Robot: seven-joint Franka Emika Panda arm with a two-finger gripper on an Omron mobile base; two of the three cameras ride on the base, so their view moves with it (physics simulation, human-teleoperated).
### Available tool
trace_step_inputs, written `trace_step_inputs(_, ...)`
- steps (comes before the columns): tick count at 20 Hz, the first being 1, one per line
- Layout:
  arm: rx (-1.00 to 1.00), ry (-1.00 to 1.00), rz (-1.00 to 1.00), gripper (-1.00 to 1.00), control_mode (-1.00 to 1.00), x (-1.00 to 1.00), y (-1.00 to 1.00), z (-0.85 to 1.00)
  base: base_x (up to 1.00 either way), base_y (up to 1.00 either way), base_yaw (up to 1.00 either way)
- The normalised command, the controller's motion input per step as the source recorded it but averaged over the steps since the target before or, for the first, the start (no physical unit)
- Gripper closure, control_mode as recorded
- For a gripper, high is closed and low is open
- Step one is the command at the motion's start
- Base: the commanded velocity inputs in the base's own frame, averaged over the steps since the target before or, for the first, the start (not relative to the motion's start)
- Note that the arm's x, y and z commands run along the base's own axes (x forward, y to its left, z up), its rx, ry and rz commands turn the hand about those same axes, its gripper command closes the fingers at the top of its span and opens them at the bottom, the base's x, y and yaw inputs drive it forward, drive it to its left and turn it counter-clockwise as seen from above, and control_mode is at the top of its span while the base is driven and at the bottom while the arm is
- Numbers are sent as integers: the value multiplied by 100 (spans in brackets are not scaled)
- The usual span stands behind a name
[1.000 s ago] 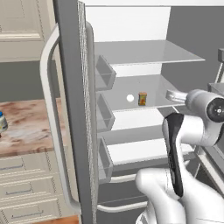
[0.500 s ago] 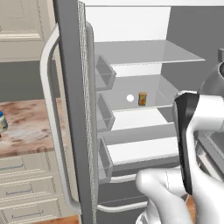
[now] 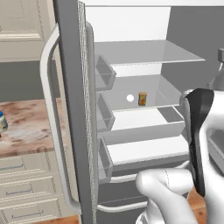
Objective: Place the mayonnaise and ketchup from the counter to the top shelf of the fridge. If the existing items in the fridge are on the top shelf, move them to other shelves.
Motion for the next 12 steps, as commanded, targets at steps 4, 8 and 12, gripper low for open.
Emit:
trace_step_inputs(4, 0, 0, 8, -100, -100, -32, 2, 0, 0, 0, 0)
trace_step_inputs(8, 0, 0, 11, -100, 100, -46, 0, 0, -50, 0, 14)
trace_step_inputs(12, 0, 0, 0, -100, 100, 0, 0, 0, -100, 10, 32)
